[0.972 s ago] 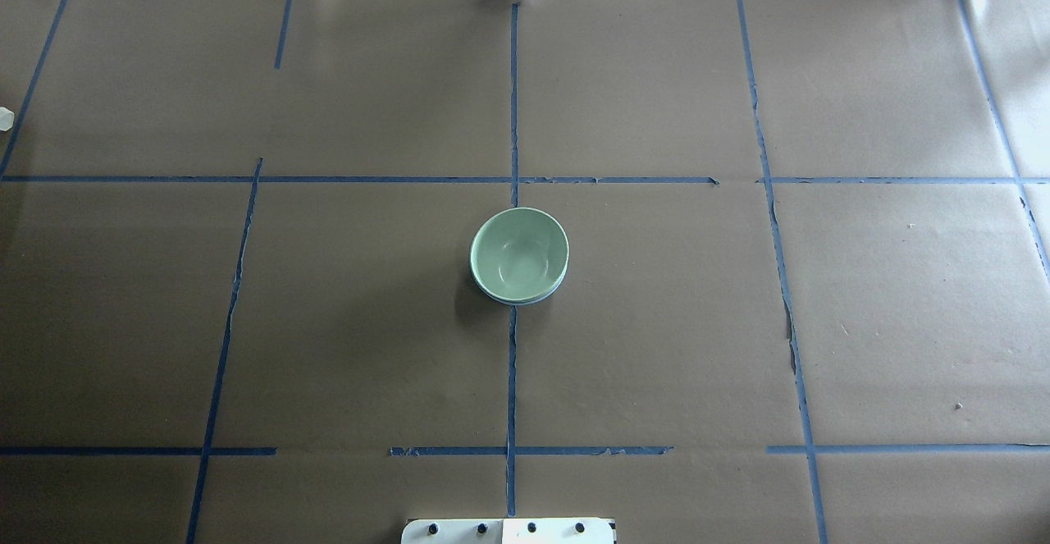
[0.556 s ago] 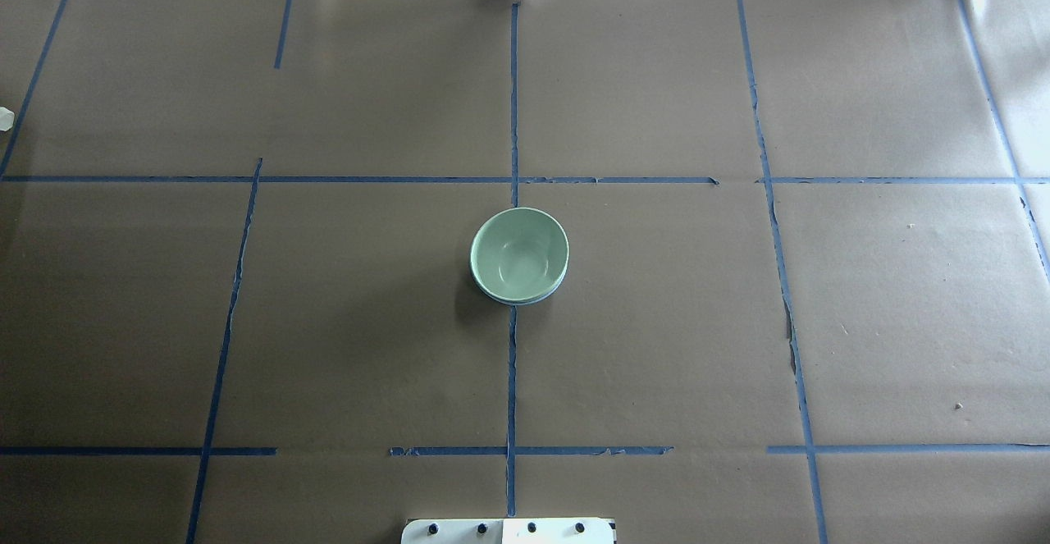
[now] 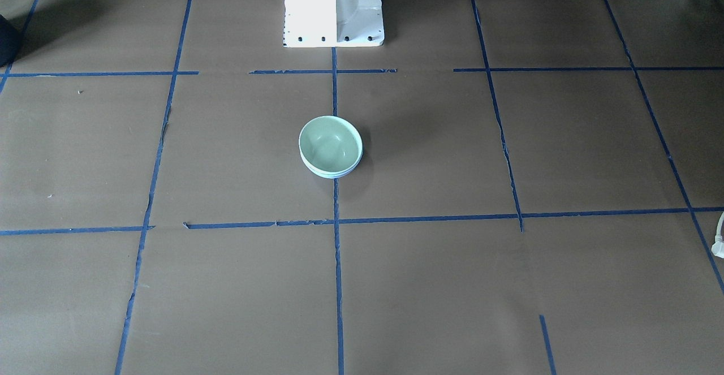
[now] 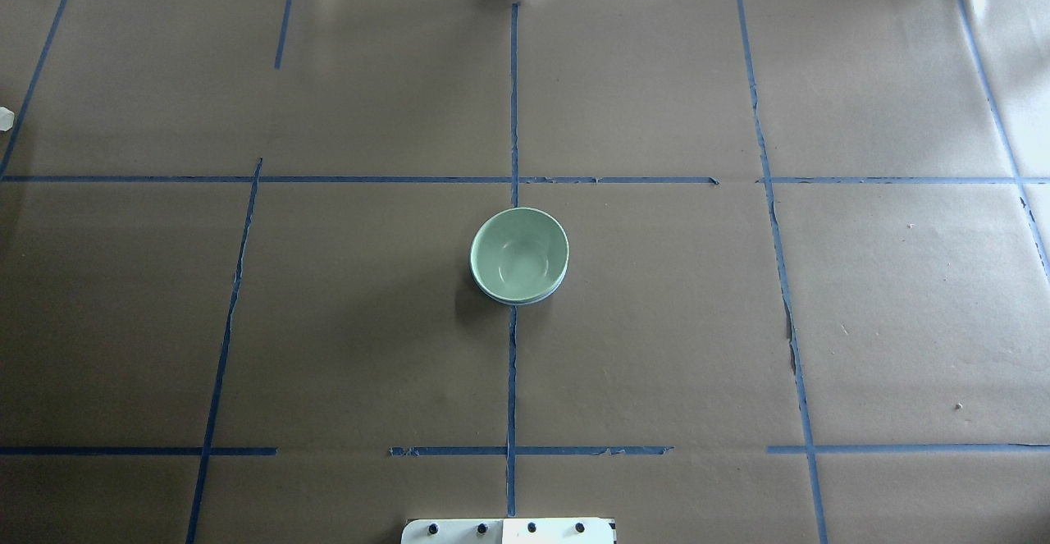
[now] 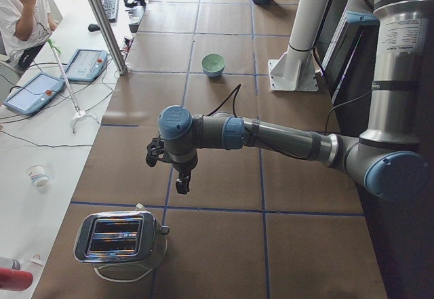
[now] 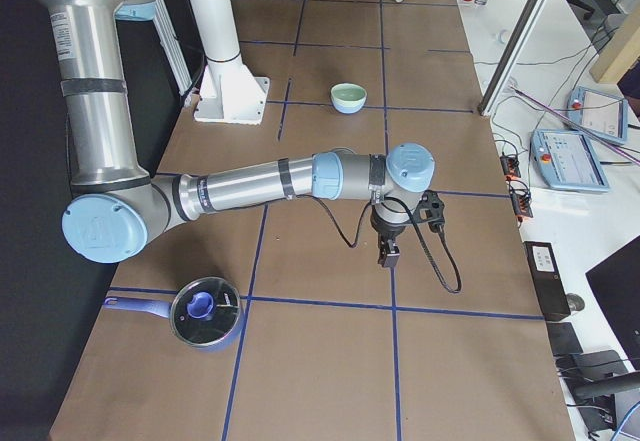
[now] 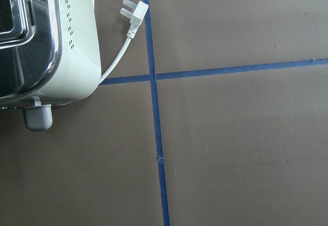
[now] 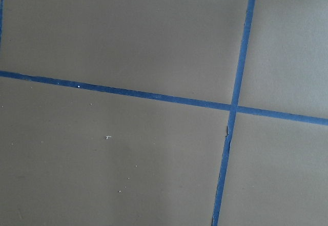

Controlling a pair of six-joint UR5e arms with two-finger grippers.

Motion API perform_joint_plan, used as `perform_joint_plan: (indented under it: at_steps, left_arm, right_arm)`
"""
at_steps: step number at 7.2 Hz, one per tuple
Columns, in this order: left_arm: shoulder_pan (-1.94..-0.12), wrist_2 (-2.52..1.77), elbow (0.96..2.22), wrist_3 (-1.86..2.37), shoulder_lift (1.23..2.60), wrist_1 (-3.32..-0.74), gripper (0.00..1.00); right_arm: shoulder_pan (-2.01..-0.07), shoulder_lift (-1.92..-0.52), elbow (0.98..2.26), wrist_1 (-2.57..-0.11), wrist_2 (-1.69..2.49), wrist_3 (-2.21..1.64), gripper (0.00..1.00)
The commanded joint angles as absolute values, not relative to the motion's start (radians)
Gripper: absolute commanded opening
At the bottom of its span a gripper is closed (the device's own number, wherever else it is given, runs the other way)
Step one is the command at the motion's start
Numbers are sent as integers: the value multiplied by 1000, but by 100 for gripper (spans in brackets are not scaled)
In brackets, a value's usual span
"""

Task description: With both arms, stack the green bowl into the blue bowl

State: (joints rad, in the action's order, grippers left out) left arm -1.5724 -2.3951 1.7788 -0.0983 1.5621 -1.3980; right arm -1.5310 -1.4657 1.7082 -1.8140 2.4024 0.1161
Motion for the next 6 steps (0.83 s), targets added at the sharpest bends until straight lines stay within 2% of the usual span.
perform_joint_plan:
  at_steps: [1,3,6]
  left_arm:
    - [-1572,-2398,1810,-98,1543,-1461,100]
    - [-1572,-2399,1834,-98,1517,-1465,100]
    - [-1572,-2398,1828,-98,1512,-1468,100]
  right_arm:
    - [-1511,-1476,1721,-1822,2411,114,100]
    - [-1502,-1477,1726,-1818,2407,51,100]
    - [-1500,-1529,1808,-1815,2407,54,100]
